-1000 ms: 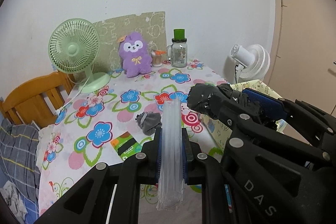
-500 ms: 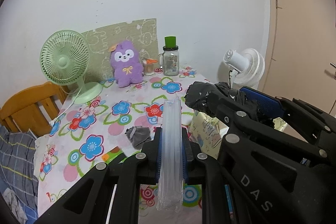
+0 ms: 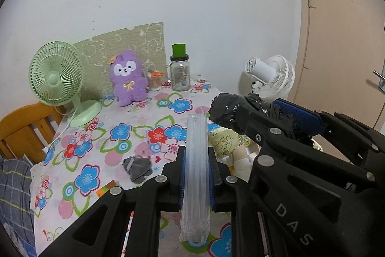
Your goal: Organize soft objects
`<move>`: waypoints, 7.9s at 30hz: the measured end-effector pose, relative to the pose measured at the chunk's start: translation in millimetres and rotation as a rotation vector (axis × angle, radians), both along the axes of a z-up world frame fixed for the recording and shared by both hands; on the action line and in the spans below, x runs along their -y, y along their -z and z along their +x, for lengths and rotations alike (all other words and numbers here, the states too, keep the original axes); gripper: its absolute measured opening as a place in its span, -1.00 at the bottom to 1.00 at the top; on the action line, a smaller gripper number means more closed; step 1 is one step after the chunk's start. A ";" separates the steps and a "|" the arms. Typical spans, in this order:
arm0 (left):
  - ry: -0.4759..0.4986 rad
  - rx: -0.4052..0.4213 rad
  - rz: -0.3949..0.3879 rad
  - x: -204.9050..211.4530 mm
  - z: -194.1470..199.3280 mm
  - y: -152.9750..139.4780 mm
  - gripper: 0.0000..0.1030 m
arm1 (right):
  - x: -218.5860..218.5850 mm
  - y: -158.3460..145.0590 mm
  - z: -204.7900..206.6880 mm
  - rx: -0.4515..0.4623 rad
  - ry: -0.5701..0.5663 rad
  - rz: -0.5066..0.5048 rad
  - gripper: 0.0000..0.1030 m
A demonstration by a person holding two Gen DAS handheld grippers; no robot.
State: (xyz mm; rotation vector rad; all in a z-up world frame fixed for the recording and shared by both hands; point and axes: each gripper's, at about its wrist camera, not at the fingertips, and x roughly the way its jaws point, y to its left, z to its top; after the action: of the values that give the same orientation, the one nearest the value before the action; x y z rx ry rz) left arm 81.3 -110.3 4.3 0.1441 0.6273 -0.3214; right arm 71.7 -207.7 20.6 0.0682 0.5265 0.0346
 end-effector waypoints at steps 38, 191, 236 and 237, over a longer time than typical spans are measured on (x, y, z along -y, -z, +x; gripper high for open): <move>0.098 -0.089 0.000 87.4 53.9 38.2 -0.72 | 92.4 40.3 43.0 -0.070 0.128 0.024 -0.16; -0.246 -0.112 0.035 -121.9 33.6 83.5 0.99 | -109.6 85.3 46.6 -0.131 -0.147 -0.059 0.94; -0.280 -0.259 0.053 -125.3 87.2 136.4 0.38 | -121.3 143.6 113.4 -0.267 -0.172 -0.078 0.94; -0.282 -0.257 0.051 -126.2 87.6 135.8 0.33 | -122.1 143.8 114.6 -0.269 -0.174 -0.077 0.94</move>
State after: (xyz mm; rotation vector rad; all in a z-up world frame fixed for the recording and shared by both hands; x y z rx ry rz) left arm 168.8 15.9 -131.6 0.0615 0.8997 -0.0508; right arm 186.3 -85.6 -123.2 -0.0494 0.8010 0.1770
